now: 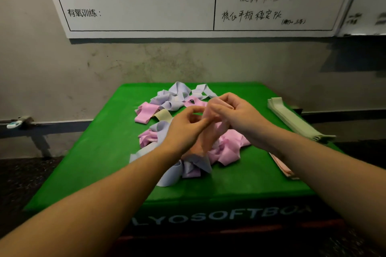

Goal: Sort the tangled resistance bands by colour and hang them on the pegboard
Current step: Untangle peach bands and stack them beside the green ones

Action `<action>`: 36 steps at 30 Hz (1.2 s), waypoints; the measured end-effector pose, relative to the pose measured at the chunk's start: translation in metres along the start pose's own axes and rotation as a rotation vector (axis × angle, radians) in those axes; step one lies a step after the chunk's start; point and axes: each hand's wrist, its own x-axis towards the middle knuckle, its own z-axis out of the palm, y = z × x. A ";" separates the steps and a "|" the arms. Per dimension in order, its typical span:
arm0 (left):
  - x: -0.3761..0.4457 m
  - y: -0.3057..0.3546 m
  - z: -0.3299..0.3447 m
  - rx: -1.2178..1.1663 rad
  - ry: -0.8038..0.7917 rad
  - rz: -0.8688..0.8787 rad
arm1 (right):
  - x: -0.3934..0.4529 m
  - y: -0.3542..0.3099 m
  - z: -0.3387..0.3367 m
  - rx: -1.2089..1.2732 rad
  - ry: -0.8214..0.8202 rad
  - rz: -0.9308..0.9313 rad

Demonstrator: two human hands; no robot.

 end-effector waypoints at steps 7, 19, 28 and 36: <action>-0.023 0.034 -0.006 -0.119 -0.058 -0.053 | -0.037 -0.027 -0.030 -0.202 0.024 -0.045; -0.070 0.085 0.006 -0.180 -0.167 -0.041 | -0.099 -0.048 -0.060 -0.143 -0.086 0.029; -0.105 0.102 -0.006 0.022 -0.317 -0.040 | -0.134 -0.054 -0.071 0.111 -0.074 0.093; -0.121 0.109 -0.005 -0.070 -0.244 -0.047 | -0.160 -0.058 -0.069 -0.251 -0.060 0.012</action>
